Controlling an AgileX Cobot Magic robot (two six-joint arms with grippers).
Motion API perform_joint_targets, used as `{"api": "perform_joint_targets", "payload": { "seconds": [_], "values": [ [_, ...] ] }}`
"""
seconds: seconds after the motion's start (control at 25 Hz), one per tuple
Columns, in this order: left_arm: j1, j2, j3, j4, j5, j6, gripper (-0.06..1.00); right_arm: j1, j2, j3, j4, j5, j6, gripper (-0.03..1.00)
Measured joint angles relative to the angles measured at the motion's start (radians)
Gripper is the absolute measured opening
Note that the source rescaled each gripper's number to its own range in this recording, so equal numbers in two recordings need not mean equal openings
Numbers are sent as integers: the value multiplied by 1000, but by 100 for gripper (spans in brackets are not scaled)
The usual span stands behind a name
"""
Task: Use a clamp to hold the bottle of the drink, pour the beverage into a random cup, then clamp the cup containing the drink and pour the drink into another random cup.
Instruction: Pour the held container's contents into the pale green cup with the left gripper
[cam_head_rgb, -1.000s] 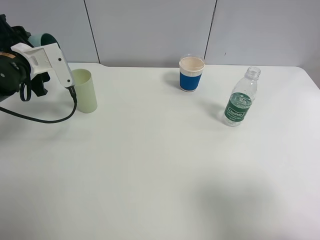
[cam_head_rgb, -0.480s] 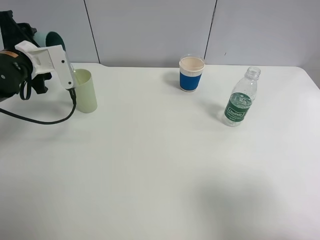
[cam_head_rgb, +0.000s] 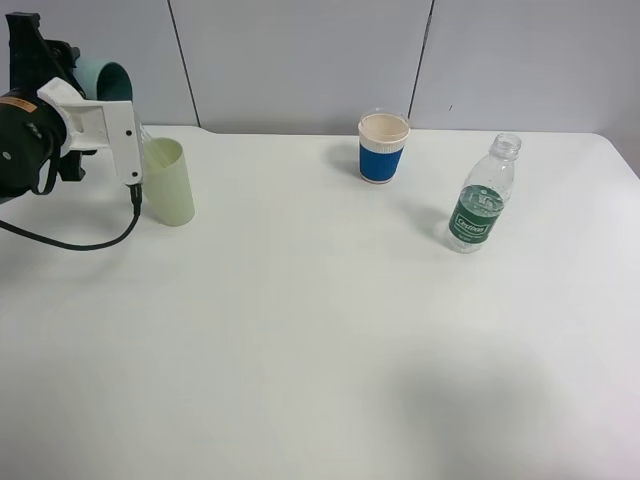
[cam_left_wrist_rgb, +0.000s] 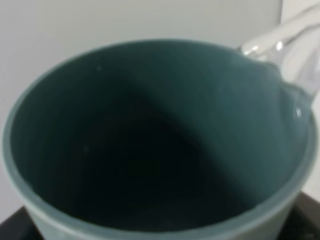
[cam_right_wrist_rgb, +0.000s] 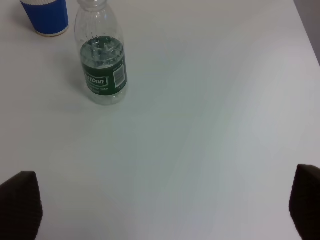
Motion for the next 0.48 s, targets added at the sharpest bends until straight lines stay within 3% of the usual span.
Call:
{"api": "perform_joint_targets", "payload": {
  "seconds": [0.48],
  "values": [
    [0,0,-2,95,-20,128,3,0,0,0,0,0,0,99]
  ]
}}
